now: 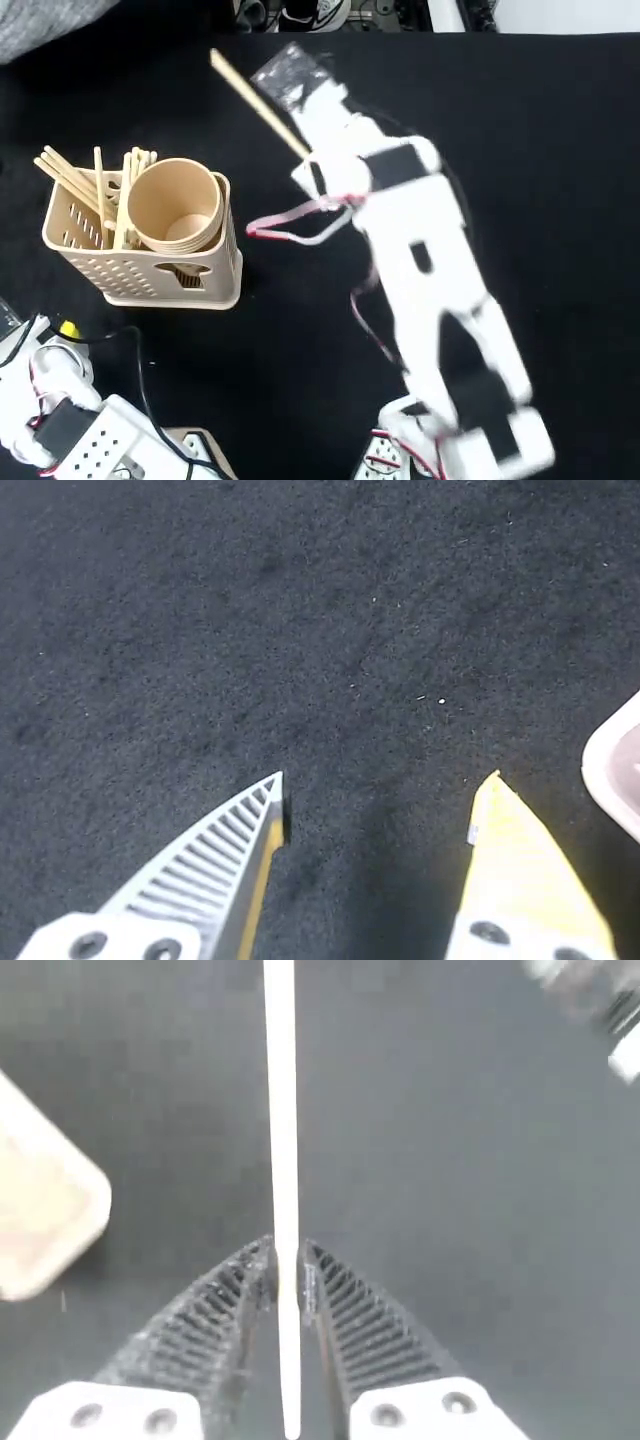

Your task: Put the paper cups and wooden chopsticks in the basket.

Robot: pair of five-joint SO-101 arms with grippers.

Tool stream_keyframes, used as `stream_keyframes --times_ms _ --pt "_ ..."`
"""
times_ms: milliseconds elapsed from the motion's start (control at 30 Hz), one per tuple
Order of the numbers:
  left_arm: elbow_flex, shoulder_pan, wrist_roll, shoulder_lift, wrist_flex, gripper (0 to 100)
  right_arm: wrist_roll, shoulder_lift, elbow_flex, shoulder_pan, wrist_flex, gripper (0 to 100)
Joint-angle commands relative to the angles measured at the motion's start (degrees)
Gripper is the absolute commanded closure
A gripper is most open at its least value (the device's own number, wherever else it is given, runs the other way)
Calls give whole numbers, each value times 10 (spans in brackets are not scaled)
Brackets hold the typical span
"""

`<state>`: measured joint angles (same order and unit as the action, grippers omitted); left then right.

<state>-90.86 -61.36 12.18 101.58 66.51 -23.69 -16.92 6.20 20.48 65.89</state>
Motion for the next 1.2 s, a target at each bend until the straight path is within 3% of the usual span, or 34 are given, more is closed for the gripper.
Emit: stream_keyframes --times_ms 0,233,333,433,500,667,800,1167 --pt "2 -3 4 0 -7 704 22 -148 42 4 -93 985" --pt "3 -3 4 0 -5 704 107 -305 199 78 -273 985" --pt "3 -4 4 0 -4 704 186 -337 253 122 -351 985" --pt "3 -4 4 0 -4 704 290 -352 316 170 -489 985" --pt "4 -4 4 0 -4 704 317 -352 363 203 -604 985" --pt "4 -4 4 0 -4 704 318 -346 479 283 -869 986" --pt "4 -4 4 0 -5 704 320 -278 516 294 -1030 986" --pt "1 -4 4 0 -7 704 253 51 407 321 -1194 986"
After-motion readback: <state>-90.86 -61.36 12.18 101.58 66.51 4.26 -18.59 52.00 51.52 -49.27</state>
